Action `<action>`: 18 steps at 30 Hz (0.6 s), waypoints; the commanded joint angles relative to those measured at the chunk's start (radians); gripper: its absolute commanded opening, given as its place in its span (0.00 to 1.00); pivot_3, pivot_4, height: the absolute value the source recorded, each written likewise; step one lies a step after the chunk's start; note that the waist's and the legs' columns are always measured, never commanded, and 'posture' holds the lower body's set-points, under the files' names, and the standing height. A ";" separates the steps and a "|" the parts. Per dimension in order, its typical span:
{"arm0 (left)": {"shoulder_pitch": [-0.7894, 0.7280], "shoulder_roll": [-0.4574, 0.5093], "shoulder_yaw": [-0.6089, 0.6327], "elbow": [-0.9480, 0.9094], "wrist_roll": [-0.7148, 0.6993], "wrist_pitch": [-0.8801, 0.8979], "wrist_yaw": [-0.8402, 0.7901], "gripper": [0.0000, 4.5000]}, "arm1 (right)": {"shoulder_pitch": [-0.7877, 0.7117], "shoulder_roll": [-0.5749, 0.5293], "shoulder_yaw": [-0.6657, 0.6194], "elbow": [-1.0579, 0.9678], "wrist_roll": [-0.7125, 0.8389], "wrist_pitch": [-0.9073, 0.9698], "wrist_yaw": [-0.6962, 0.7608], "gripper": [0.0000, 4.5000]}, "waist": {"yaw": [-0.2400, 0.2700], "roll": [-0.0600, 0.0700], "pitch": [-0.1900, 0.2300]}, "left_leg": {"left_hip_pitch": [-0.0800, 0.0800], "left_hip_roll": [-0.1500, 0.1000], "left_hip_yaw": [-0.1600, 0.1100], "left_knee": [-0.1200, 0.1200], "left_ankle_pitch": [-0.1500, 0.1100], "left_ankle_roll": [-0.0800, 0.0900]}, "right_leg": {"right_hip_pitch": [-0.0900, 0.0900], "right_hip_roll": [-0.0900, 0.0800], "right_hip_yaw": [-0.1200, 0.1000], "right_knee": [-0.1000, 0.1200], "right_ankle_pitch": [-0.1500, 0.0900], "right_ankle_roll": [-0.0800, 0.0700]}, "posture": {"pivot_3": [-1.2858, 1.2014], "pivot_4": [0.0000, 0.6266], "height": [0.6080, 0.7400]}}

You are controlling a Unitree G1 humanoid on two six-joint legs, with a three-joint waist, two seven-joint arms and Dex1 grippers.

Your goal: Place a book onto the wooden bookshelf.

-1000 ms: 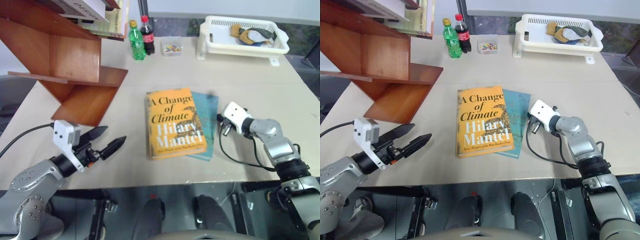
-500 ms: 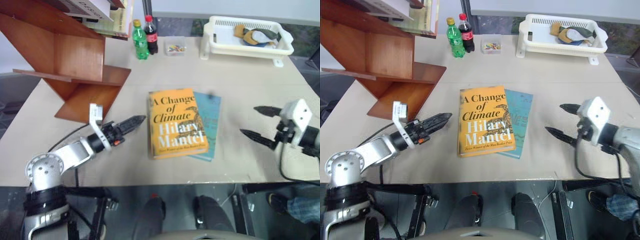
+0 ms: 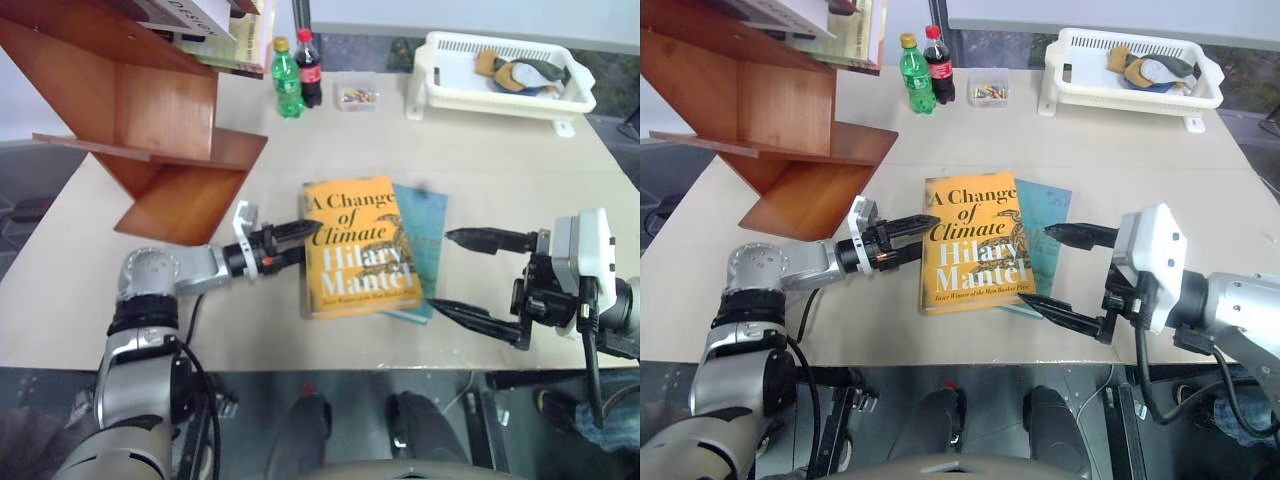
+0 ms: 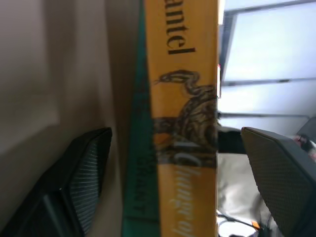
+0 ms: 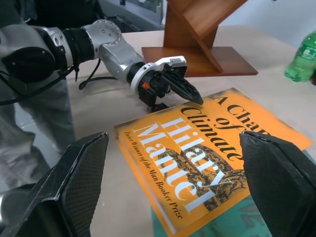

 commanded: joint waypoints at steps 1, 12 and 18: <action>-0.026 0.015 -0.028 0.018 0.066 0.049 -0.108 1.00 | 0.029 -0.012 -0.034 -0.049 0.003 -0.020 -0.034 0.97 | 0.000 0.000 0.000 | 0.000 0.000 0.000 0.000 0.000 0.000 | 0.000 0.000 0.000 0.000 0.000 0.000 | 0.52 0.24 1.00; -0.066 -0.016 -0.023 0.057 0.194 0.099 -0.239 0.94 | 0.075 -0.020 -0.040 -0.071 -0.025 -0.037 -0.078 0.99 | 0.000 0.000 0.000 | 0.000 0.000 0.000 0.000 0.000 0.000 | 0.000 0.000 0.000 0.000 0.000 0.000 | 0.52 0.24 1.00; -0.076 -0.036 -0.005 0.081 0.240 0.098 -0.268 0.37 | 0.065 -0.028 -0.025 -0.055 -0.047 -0.047 -0.080 1.00 | 0.002 0.000 0.000 | 0.000 0.000 0.000 0.000 0.000 0.000 | 0.000 0.000 0.000 0.000 0.000 0.000 | 0.52 0.24 1.00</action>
